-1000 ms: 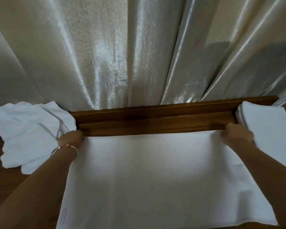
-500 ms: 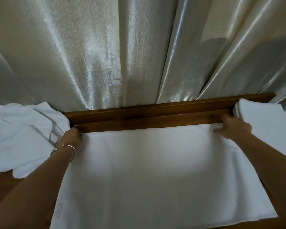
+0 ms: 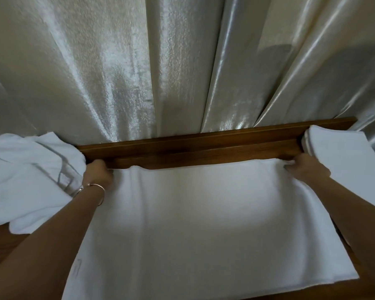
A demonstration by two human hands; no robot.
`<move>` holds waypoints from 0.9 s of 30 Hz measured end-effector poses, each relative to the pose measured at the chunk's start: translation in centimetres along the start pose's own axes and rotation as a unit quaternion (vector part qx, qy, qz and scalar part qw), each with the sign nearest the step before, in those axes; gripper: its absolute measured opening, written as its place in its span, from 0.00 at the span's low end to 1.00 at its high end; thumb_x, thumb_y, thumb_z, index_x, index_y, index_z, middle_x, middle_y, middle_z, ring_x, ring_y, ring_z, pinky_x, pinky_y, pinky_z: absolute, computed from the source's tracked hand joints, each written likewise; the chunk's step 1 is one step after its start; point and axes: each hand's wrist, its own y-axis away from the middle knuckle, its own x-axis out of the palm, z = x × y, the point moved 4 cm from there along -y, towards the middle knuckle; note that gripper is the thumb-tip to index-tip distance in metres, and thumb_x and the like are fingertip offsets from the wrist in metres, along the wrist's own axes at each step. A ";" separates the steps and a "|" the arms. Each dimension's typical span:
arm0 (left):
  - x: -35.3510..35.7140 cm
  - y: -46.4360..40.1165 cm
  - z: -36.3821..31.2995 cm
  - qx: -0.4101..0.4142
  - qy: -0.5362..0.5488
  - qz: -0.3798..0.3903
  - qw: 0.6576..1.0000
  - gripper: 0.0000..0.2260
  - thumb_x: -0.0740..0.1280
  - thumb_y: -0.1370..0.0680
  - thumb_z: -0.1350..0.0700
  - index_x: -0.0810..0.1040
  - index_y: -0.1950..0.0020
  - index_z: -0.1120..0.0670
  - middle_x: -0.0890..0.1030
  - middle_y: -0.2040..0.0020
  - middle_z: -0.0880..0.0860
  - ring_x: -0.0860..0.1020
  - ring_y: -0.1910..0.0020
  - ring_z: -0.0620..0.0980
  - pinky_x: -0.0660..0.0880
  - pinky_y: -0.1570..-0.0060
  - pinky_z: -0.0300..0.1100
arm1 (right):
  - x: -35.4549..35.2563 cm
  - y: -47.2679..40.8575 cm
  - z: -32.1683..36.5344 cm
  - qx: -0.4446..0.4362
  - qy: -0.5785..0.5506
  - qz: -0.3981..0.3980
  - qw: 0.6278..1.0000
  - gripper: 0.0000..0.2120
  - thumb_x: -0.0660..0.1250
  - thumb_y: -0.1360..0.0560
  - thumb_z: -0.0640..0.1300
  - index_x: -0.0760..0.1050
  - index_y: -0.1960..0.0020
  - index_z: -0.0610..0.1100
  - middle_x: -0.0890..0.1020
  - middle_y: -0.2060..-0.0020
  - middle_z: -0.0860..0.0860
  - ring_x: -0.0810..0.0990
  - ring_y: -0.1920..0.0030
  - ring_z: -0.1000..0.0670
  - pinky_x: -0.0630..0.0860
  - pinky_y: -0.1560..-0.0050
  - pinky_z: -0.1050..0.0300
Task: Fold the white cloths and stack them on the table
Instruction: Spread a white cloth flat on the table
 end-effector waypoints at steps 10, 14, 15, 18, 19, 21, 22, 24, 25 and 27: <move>-2.6 7.6 -7.0 0.027 0.319 0.038 0.947 0.08 0.74 0.29 0.54 0.85 0.55 0.57 0.84 0.61 0.57 0.81 0.59 0.54 0.78 0.53 0.45 | 0.0 8.5 6.4 0.008 -0.377 -0.129 0.917 0.11 0.69 0.25 0.47 0.80 0.50 0.39 0.82 0.56 0.44 0.79 0.52 0.43 0.67 0.55 0.59; 0.5 13.4 -13.7 0.057 0.382 0.101 0.917 0.10 0.65 0.22 0.60 0.79 0.42 0.61 0.81 0.54 0.57 0.79 0.56 0.53 0.76 0.57 0.42 | 2.2 14.6 11.7 -0.068 -0.439 -0.112 0.889 0.06 0.69 0.25 0.46 0.81 0.56 0.44 0.80 0.66 0.55 0.77 0.64 0.54 0.71 0.61 0.60; 1.2 14.9 -14.6 0.047 0.395 0.108 0.911 0.10 0.64 0.21 0.60 0.79 0.41 0.59 0.81 0.51 0.55 0.79 0.53 0.51 0.77 0.54 0.43 | 2.6 16.1 12.5 -0.091 -0.449 -0.112 0.882 0.05 0.69 0.25 0.46 0.82 0.56 0.45 0.80 0.66 0.56 0.78 0.64 0.56 0.74 0.59 0.61; 2.9 18.1 -15.8 0.016 0.431 0.103 0.896 0.07 0.64 0.22 0.60 0.78 0.46 0.58 0.80 0.55 0.52 0.79 0.56 0.47 0.76 0.56 0.40 | 3.7 19.4 13.9 -0.146 -0.455 -0.111 0.871 0.05 0.69 0.25 0.46 0.82 0.52 0.47 0.84 0.60 0.56 0.81 0.58 0.57 0.78 0.54 0.60; 3.2 18.7 -15.9 0.013 0.432 0.094 0.897 0.05 0.63 0.22 0.61 0.77 0.48 0.59 0.79 0.59 0.49 0.77 0.59 0.44 0.76 0.58 0.38 | 4.0 19.9 14.1 -0.155 -0.450 -0.112 0.872 0.06 0.69 0.25 0.46 0.83 0.49 0.47 0.84 0.57 0.54 0.81 0.57 0.56 0.79 0.53 0.60; 3.5 19.8 -16.2 0.010 0.425 0.080 0.902 0.05 0.61 0.21 0.63 0.75 0.48 0.56 0.74 0.62 0.43 0.74 0.63 0.38 0.71 0.64 0.30 | 4.4 20.4 13.9 -0.161 -0.442 -0.122 0.874 0.08 0.68 0.24 0.45 0.82 0.46 0.45 0.85 0.54 0.52 0.82 0.55 0.55 0.80 0.51 0.60; 3.6 20.0 -16.3 0.011 0.422 0.078 0.903 0.07 0.61 0.21 0.63 0.75 0.46 0.56 0.72 0.62 0.41 0.73 0.64 0.37 0.68 0.66 0.28 | 4.4 20.5 13.7 -0.164 -0.440 -0.125 0.874 0.09 0.68 0.23 0.45 0.82 0.45 0.45 0.85 0.53 0.51 0.81 0.54 0.55 0.79 0.51 0.61; 3.7 20.3 -16.4 0.014 0.419 0.081 0.904 0.09 0.59 0.20 0.63 0.75 0.42 0.57 0.71 0.62 0.40 0.72 0.64 0.37 0.68 0.66 0.28 | 4.4 20.5 13.4 -0.176 -0.432 -0.128 0.875 0.10 0.67 0.23 0.44 0.82 0.44 0.44 0.85 0.51 0.51 0.81 0.54 0.55 0.78 0.52 0.65; 3.7 20.3 -16.3 0.018 0.418 0.082 0.905 0.10 0.59 0.20 0.63 0.75 0.41 0.57 0.72 0.61 0.41 0.73 0.63 0.38 0.69 0.65 0.29 | 4.4 20.6 13.2 -0.184 -0.426 -0.130 0.876 0.10 0.68 0.24 0.43 0.82 0.44 0.44 0.84 0.51 0.50 0.81 0.54 0.55 0.76 0.52 0.67; 3.5 20.4 -16.3 0.031 0.414 0.088 0.905 0.10 0.59 0.20 0.63 0.75 0.40 0.57 0.75 0.57 0.45 0.74 0.62 0.40 0.73 0.61 0.32 | 4.2 20.8 12.9 -0.202 -0.414 -0.144 0.876 0.10 0.69 0.24 0.42 0.82 0.44 0.44 0.84 0.51 0.49 0.80 0.55 0.55 0.75 0.54 0.68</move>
